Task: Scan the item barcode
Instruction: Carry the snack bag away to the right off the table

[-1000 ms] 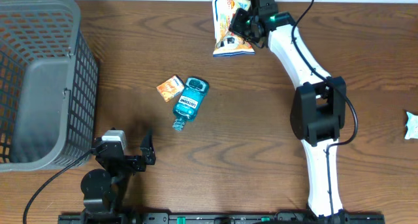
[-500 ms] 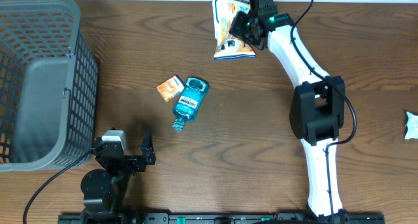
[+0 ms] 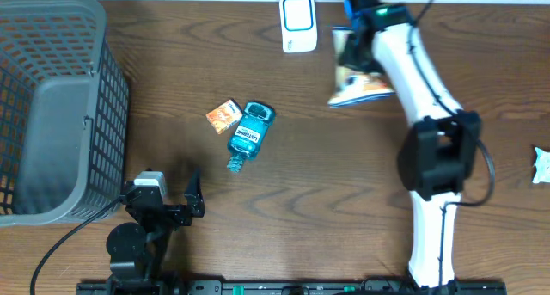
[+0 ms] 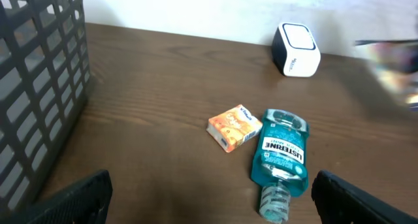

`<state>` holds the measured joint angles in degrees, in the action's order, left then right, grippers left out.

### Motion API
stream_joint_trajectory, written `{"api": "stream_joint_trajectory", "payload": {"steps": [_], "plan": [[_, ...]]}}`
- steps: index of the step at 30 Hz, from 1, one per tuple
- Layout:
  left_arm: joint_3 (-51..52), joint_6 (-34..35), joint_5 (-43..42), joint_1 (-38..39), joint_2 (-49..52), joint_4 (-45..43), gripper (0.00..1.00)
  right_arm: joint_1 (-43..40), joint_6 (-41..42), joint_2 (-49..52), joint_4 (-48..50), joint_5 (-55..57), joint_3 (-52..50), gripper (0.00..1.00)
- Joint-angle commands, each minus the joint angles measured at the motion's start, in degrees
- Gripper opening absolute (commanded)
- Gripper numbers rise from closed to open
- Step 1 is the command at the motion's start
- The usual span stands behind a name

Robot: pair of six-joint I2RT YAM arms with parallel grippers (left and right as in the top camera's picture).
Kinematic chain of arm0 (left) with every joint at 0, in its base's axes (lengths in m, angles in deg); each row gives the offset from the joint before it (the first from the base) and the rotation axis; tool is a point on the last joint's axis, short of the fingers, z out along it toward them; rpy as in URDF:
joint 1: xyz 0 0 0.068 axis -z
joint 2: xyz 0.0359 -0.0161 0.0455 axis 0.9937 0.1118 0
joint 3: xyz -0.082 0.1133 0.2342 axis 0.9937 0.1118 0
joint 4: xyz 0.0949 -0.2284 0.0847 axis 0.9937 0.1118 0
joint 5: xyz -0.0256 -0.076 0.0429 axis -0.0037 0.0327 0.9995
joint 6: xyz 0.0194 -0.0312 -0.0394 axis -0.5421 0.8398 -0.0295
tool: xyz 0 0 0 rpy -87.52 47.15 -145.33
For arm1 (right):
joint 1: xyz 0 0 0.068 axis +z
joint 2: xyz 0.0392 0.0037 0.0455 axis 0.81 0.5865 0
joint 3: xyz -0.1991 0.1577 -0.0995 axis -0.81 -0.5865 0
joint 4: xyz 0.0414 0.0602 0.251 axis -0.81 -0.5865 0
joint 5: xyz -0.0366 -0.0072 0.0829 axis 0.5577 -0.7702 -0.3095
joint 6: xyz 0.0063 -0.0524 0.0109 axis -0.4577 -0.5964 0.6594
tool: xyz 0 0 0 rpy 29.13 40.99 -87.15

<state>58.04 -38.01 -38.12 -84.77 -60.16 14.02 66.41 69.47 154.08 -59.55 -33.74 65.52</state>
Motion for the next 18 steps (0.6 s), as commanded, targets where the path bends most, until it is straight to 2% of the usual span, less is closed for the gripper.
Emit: {"api": "stream_joint_trajectory", "payload": {"steps": [1,4,8,18], "plan": [[-0.7,-1.2,-0.3,-0.2,-0.2,0.0,0.98,-4.8,-1.0,-4.4,-6.3,18.7,1.4,0.01],[-0.7,-1.2,-0.3,-0.2,-0.2,0.0,0.98,-10.2,-1.0,-4.2,-10.5,24.9,-0.6,0.01],[-0.7,-1.2,-0.3,-0.2,-0.2,0.0,0.98,-18.6,-1.0,-4.2,-11.0,26.9,-5.1,0.01],[-0.7,-1.2,-0.3,-0.2,-0.2,0.0,0.98,-40.2,-1.0,-4.1,-3.1,26.5,-13.7,0.01]]}}
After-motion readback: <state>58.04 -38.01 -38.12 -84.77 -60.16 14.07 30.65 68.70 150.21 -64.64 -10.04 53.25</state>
